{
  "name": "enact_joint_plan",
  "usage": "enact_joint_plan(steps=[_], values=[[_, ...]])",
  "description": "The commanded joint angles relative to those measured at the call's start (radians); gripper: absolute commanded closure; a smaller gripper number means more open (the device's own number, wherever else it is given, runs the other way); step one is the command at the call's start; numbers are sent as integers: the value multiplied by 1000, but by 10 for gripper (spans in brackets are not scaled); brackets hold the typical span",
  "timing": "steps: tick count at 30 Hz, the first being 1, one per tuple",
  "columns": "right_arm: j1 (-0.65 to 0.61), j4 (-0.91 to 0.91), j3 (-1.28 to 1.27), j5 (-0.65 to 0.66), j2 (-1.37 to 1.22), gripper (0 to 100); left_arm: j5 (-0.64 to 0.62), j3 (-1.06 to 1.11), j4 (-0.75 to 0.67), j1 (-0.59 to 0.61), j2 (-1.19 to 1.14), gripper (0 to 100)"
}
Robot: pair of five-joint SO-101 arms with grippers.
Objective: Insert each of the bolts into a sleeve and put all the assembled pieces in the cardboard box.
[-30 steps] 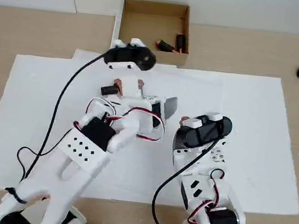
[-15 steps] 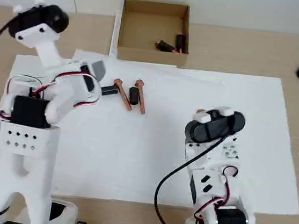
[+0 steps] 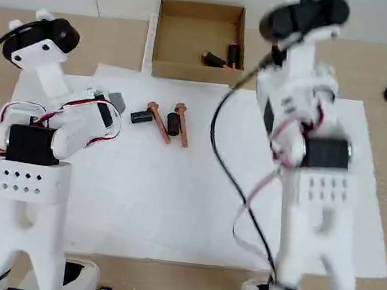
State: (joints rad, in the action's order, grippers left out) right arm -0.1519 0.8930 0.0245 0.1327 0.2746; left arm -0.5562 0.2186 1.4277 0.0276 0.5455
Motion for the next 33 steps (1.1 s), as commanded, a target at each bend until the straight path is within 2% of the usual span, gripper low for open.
enact_joint_plan(steps=[1, 7, 14, 23, 33], values=[[5, -25, 311, 9, -328, 996, 9, -39, 6, 5, 28, 828], [-15, -18, 697, 9, -760, 996, 11, -22, 2, 5, 31, 829], [-68, -12, 1010, 9, -1073, 996, 11, -18, 3, 5, 28, 829], [-102, -18, 1229, 11, -1310, 996, 11, 8, 0, 5, 31, 829], [-99, -19, 1367, 8, -1452, 995, 11, 27, -2, 0, 32, 829]])
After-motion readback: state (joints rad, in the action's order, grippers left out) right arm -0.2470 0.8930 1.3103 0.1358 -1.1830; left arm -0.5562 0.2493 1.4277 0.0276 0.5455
